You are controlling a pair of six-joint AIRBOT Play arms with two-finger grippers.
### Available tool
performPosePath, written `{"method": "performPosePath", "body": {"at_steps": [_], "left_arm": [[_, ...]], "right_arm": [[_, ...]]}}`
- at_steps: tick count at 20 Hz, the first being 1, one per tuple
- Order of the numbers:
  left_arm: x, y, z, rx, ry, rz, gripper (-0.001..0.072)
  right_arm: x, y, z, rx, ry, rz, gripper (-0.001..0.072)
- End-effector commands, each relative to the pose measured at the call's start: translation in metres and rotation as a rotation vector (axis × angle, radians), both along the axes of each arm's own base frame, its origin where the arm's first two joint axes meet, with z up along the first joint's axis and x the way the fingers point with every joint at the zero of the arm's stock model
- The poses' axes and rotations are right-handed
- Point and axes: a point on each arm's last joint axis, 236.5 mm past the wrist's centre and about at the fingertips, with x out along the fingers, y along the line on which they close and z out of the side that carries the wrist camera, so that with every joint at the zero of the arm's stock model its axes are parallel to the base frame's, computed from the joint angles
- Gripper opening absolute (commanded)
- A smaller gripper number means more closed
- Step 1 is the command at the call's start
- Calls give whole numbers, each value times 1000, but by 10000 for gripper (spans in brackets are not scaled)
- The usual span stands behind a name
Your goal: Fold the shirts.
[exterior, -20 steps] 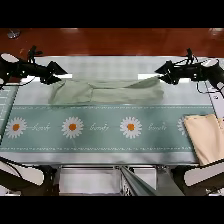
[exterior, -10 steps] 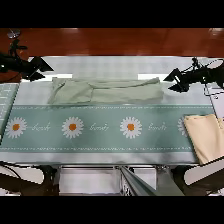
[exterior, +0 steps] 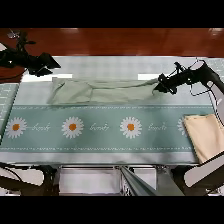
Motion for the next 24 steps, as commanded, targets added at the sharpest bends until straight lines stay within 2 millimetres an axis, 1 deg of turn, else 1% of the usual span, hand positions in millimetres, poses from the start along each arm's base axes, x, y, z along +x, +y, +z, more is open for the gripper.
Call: {"method": "performPosePath", "body": {"at_steps": [1,2,4,5,7,8,9,11,12,14,16,17,19,21,22,23,24], "left_arm": [[-10,-21,0,-11,25,-64,29],[-15,-28,3,-26,35,-86,27],[-22,-49,15,-51,6,-156,26],[-24,-64,21,-51,-13,-191,26],[-31,-103,29,-39,-53,-278,26],[-34,-129,29,-39,-71,-315,26],[-38,-157,29,-39,-89,-356,26],[-49,-223,27,-30,-149,-425,25],[-56,-256,21,-12,-168,-442,25],[-78,-313,5,-8,-166,-477,25],[-118,-366,-20,-24,-105,-542,25],[-139,-386,-34,-22,-74,-584,25],[-185,-420,-60,-27,7,-651,25],[-231,-454,-71,-80,74,-715,26],[-248,-465,-75,-98,93,-742,26],[-260,-472,-77,-108,110,-757,27],[-263,-472,-76,-108,113,-762,27]], "right_arm": [[-7,8,46,-8,-79,89,21],[-18,-2,64,-77,-101,127,20],[-41,-10,104,-196,-173,181,20],[-53,-10,125,-236,-227,186,21],[-80,0,169,-258,-355,169,21],[-98,7,188,-259,-412,164,20],[-115,14,203,-259,-454,158,20],[-146,25,228,-242,-522,132,21],[-158,31,239,-232,-552,124,20],[-175,41,257,-213,-599,126,20],[-185,49,269,-197,-631,135,21],[-188,51,272,-192,-640,139,21],[-188,53,274,-187,-649,136,21],[-183,52,278,-184,-669,122,20],[-182,52,279,-183,-676,116,20],[-181,53,280,-179,-680,113,20],[-181,54,280,-176,-680,113,21]]}}
